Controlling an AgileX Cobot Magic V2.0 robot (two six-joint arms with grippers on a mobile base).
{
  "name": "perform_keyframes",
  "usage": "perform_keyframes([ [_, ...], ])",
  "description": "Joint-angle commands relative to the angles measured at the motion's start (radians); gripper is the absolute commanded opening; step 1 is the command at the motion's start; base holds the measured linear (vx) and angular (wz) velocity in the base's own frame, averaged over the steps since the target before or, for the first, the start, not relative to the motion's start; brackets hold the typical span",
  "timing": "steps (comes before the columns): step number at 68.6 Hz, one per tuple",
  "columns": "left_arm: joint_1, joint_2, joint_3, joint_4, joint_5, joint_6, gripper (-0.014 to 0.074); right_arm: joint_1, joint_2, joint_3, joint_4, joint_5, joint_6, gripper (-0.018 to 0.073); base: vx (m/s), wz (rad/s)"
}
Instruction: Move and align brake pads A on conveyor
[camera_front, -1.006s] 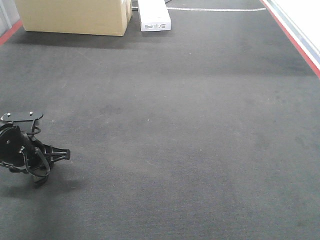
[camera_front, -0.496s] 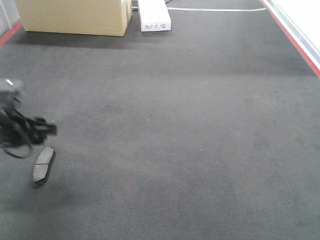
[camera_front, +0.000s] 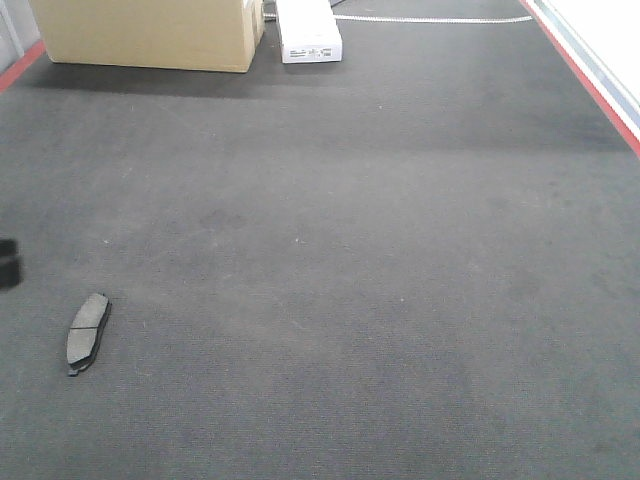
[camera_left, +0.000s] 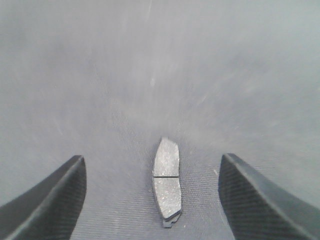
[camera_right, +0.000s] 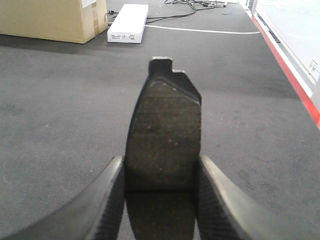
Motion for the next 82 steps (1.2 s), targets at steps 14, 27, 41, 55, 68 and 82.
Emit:
perform_keyframes([
  [14, -0.003, -0.314, 0.146, 0.009, -0.162, 0.044, 0.0538, 0.0, 0.009, -0.03, -0.006, -0.093, -0.006, -0.0005, 0.0, 0.0],
  [27, -0.003, -0.499, 0.239, 0.009, -0.182, 0.045, 0.0538, 0.0, 0.009, -0.03, -0.006, -0.093, -0.006, -0.0005, 0.0, 0.0],
  [41, -0.002, -0.624, 0.296, 0.009, -0.174, 0.045, 0.0538, 0.0, 0.009, -0.03, -0.006, -0.093, -0.006, -0.0005, 0.0, 0.0],
  [55, -0.002, -0.634, 0.299, 0.009, -0.154, 0.045, 0.0538, 0.0, 0.009, -0.03, -0.006, -0.093, -0.006, -0.0005, 0.0, 0.0],
  [68, -0.002, -0.634, 0.299, 0.009, -0.154, 0.045, 0.0538, 0.0, 0.009, -0.03, -0.006, -0.093, -0.006, -0.0005, 0.0, 0.0],
  [82, -0.002, -0.634, 0.299, 0.009, -0.154, 0.045, 0.0538, 0.0, 0.009, -0.03, -0.006, -0.093, -0.006, -0.0005, 0.0, 0.0],
])
